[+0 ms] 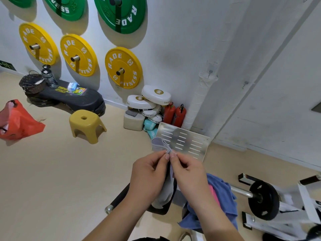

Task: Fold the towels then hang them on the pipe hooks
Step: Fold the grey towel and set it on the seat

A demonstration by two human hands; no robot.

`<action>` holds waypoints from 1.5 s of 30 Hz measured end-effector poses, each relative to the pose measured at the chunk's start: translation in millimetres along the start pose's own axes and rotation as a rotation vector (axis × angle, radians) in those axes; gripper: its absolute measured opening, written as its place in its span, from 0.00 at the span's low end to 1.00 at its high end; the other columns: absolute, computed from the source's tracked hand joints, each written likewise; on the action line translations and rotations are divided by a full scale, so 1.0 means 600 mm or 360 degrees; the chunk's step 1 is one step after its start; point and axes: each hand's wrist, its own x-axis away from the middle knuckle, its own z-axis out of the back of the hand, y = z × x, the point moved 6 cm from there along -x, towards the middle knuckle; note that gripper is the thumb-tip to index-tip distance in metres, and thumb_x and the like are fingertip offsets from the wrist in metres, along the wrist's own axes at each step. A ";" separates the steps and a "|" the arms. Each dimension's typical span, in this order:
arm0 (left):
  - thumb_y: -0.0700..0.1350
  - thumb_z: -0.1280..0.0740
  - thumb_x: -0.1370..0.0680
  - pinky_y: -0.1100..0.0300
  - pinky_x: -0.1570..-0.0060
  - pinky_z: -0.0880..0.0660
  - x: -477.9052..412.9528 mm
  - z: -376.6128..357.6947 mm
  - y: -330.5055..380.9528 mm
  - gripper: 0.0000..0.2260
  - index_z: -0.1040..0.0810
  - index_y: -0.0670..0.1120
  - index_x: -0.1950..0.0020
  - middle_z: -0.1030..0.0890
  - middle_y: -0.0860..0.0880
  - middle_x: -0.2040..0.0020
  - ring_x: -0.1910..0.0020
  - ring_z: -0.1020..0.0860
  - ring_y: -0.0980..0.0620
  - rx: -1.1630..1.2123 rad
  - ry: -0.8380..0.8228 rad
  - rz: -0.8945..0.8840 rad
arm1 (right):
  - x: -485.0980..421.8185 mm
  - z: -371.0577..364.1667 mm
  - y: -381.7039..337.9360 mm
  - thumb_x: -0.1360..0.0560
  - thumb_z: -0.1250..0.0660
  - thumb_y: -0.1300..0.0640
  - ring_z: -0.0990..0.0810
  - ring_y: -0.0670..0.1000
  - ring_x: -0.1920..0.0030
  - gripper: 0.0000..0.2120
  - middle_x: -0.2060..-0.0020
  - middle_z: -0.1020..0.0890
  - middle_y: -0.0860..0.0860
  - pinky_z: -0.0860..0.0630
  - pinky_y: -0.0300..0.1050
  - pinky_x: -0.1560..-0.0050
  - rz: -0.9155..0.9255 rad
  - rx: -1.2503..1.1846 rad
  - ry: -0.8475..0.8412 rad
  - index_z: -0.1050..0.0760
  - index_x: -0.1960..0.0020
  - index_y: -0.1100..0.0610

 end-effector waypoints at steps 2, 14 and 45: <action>0.45 0.32 0.19 0.62 0.50 0.18 0.000 -0.005 -0.008 0.11 0.14 0.61 0.47 0.13 0.64 0.55 0.54 0.15 0.59 -0.0037 -0.0055 0.0030 | 0.000 -0.008 -0.002 0.19 0.38 0.48 0.23 0.60 0.63 0.19 0.65 0.22 0.62 0.21 0.66 0.54 -0.0070 -0.0040 -0.0083 0.23 0.58 0.63; 0.44 0.30 0.20 0.59 0.59 0.21 -0.052 0.051 0.011 0.04 0.19 0.52 0.54 0.15 0.53 0.61 0.62 0.18 0.60 0.0054 0.0255 0.0067 | -0.017 0.012 0.050 0.22 0.33 0.62 0.16 0.48 0.55 0.17 0.50 0.15 0.45 0.18 0.39 0.53 -0.0334 -0.0102 -0.0191 0.20 0.43 0.42; 0.40 0.33 0.18 0.67 0.53 0.22 -0.108 0.038 0.024 0.07 0.22 0.53 0.51 0.16 0.55 0.56 0.56 0.18 0.61 0.0062 0.0134 0.0018 | 0.026 -0.035 0.292 0.23 0.43 0.77 0.19 0.56 0.51 0.31 0.44 0.23 0.60 0.19 0.58 0.44 -0.1468 -0.0830 0.0076 0.33 0.24 0.56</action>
